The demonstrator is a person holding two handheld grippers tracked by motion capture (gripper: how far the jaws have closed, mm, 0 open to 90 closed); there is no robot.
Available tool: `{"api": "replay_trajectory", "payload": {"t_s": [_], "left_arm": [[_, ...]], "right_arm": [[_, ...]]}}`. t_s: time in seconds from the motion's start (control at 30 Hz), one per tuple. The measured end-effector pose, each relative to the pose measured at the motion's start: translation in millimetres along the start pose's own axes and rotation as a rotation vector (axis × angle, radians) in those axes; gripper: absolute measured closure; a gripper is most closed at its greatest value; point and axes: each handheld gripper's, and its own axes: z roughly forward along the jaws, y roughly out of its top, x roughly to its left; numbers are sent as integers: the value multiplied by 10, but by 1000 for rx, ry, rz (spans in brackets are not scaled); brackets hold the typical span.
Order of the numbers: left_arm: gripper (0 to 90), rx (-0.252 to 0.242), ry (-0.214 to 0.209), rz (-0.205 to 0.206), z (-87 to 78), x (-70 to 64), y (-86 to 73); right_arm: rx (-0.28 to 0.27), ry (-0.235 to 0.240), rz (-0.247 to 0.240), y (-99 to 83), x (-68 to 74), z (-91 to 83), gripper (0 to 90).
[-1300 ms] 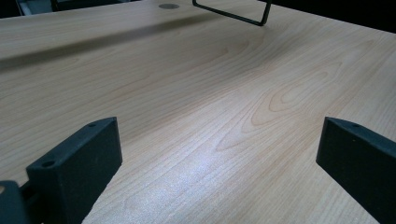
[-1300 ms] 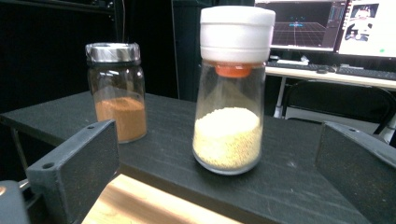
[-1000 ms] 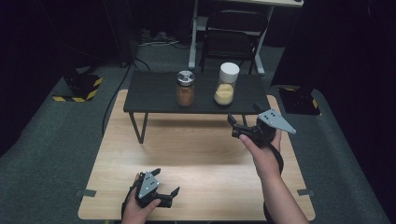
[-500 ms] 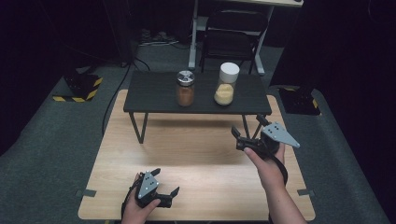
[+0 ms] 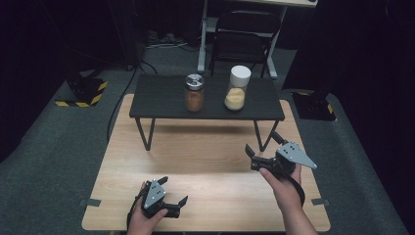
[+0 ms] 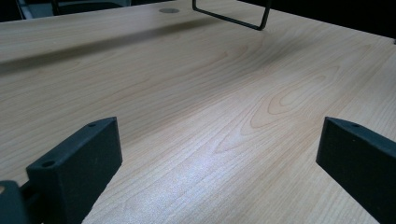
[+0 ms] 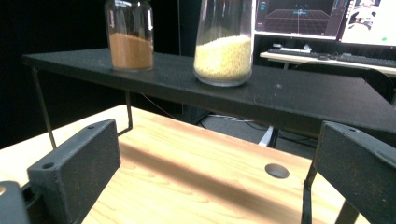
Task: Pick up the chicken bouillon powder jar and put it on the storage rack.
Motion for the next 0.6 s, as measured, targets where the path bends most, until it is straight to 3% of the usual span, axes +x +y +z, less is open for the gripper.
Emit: {"api": "replay_trajectory", "payload": {"t_s": [0.6], "left_arm": [[5,-3,3,-3,-4,-4,-6]], "right_arm": [[47,1,35,-385,-24,-227,0]]}}
